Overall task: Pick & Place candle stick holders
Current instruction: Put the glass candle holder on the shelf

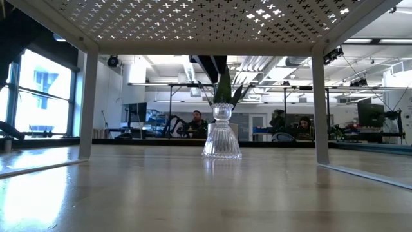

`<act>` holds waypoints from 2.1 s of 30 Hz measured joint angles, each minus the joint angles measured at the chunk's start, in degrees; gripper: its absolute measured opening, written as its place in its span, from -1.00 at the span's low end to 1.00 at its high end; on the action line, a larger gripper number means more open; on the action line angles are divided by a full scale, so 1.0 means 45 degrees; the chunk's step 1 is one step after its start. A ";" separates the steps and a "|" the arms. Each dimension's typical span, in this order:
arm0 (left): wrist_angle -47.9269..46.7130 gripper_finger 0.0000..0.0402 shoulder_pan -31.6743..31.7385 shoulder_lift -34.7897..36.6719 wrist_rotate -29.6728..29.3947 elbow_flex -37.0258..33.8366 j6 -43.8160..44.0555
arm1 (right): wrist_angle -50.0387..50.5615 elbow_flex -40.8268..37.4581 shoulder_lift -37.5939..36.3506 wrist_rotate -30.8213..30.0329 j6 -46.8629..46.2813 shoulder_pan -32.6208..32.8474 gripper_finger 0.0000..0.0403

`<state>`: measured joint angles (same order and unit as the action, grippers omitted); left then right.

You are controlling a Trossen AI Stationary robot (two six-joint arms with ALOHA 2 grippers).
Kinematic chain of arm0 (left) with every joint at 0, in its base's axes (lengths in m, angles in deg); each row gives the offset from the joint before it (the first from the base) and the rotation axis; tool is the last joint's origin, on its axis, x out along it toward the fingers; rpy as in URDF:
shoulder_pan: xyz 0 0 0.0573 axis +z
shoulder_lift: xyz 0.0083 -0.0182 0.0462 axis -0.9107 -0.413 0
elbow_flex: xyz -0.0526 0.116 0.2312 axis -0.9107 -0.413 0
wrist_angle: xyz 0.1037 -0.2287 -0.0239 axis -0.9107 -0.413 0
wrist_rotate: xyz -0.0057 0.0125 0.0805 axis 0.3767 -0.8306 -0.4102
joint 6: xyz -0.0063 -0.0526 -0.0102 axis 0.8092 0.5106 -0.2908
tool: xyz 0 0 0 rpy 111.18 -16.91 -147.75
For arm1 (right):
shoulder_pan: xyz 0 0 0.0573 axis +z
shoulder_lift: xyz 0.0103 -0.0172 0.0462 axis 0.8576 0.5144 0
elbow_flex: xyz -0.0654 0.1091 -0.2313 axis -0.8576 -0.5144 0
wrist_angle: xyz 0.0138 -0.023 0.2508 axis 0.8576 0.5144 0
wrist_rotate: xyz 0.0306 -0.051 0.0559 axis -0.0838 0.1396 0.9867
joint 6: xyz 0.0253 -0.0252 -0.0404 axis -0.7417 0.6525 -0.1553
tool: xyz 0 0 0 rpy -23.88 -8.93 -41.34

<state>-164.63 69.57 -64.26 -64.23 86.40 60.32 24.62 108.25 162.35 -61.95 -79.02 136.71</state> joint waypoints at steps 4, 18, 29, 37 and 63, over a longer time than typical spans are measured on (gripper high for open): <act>-0.0231 -0.11 0.0000 0.0000 0.0005 0.0000 -0.0006 | -0.0221 -0.0004 0.0000 -0.0001 -0.0009 -0.0005 -0.77; 0.0016 -0.11 -0.0502 0.0000 0.0291 0.0000 -0.0432 | -0.0313 -0.0004 0.0000 0.0006 0.0073 -0.0005 -0.75; 0.0033 -0.11 -0.0728 0.0000 0.0180 0.0000 -0.0670 | -0.0311 -0.0004 0.0000 0.0004 0.0127 -0.0005 -0.76; 0.0167 -0.11 -0.0709 0.0005 -0.0291 0.0000 -0.0670 | -0.0316 -0.0004 -0.0005 0.0009 0.0321 -0.0005 -0.76; 0.0620 -0.11 -0.0709 -0.0049 -0.0719 0.0000 -0.0669 | -0.0462 -0.0002 -0.0005 0.0018 0.0331 -0.0005 -0.74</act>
<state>-161.84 66.38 -64.48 -67.46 86.40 57.31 22.54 108.24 162.33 -61.87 -77.53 136.69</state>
